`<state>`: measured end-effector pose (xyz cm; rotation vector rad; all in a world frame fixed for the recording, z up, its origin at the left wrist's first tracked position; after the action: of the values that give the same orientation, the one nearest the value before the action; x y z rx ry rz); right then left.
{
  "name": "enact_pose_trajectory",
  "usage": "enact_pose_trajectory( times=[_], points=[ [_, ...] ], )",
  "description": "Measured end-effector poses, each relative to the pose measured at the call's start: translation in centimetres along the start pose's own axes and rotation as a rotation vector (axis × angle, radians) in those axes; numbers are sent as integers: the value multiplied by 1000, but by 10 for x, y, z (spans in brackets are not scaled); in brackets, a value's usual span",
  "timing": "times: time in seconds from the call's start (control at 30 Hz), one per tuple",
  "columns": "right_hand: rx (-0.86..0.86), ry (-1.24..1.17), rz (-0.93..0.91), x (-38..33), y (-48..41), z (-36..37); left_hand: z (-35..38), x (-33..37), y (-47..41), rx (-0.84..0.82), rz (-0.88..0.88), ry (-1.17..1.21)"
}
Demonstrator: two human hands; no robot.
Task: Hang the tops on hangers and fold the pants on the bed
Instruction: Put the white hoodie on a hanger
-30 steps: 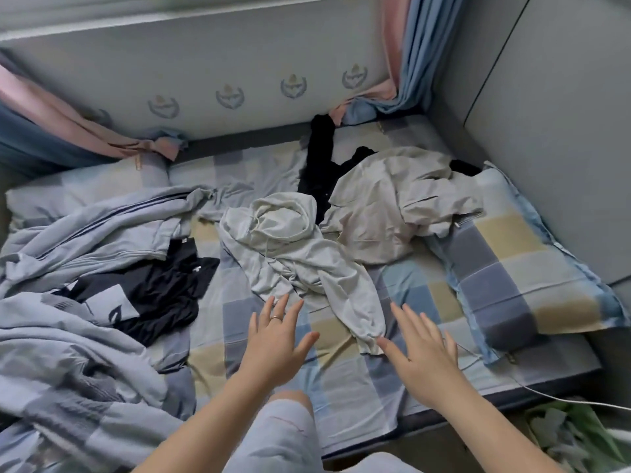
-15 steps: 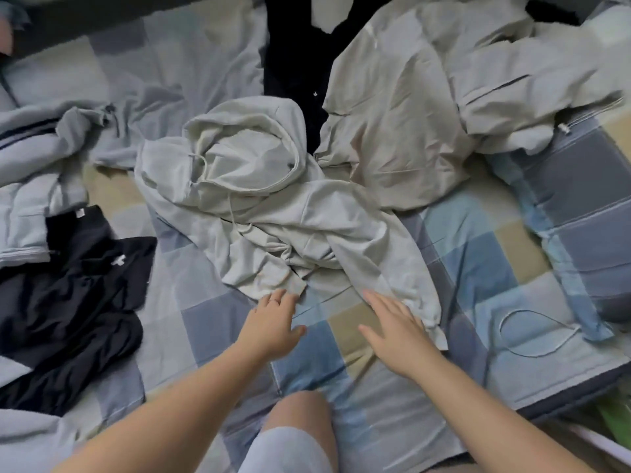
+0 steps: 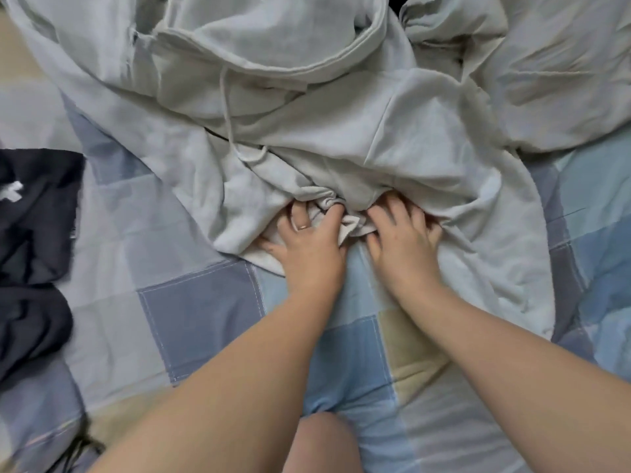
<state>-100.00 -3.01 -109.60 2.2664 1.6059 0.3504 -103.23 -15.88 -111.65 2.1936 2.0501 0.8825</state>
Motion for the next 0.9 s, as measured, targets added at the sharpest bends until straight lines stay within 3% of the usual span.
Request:
enact_pose_trajectory(
  times=[0.23,0.47,0.63,0.9],
  points=[
    [75,-165,106,-9,-6,-10,-8,5,-4,8,-79,98],
    [-196,-429,22,14,-5,-66,-61,13,4,-226,-34,157],
    [-183,-494,65,21,70,-94,-106,27,69,-217,56,91],
    [-136,-703,-6,37,232,-172,-195,54,224,-169,165,232]
  ],
)
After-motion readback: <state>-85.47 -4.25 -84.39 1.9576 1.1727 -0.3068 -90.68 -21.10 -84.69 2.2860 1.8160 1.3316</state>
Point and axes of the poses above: each hand's wrist, its own y-axis away from the middle knuckle, its own z-axis out of the palm, x = y × z, the point moved 3 cm from there along -y, towards the middle knuckle, and after that the axes turned 7 degrees about y, right-handed, at the moved point
